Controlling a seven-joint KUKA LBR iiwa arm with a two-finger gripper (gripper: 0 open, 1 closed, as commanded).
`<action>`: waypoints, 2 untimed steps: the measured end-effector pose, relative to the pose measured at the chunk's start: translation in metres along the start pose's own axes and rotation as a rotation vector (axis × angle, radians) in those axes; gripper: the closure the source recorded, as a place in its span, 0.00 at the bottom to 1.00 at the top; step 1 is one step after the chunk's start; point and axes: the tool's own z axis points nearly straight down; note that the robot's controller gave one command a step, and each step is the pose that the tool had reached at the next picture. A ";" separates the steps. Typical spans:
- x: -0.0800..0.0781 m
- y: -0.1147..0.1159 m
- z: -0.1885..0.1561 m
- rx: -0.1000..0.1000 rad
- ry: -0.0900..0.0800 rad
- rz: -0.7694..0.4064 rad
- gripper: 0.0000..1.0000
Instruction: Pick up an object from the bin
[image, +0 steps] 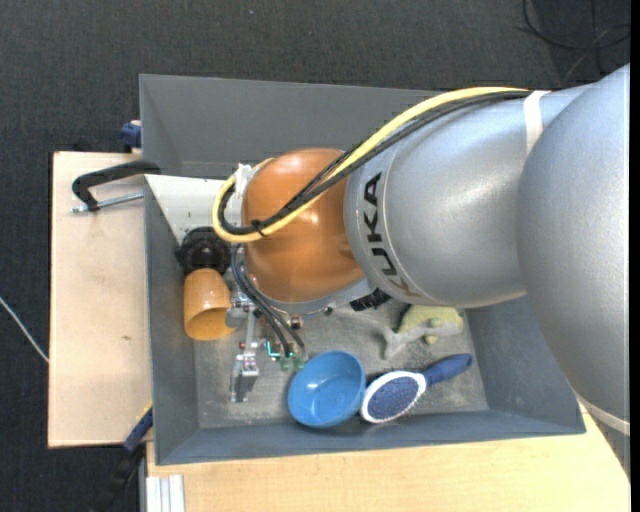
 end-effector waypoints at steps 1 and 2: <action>-0.005 -0.061 0.050 0.004 -0.002 -0.011 0.00; -0.001 -0.123 0.028 0.003 -0.008 -0.063 0.00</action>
Offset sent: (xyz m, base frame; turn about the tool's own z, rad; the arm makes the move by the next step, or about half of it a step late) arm 0.0046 -0.0578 -0.0477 -0.0153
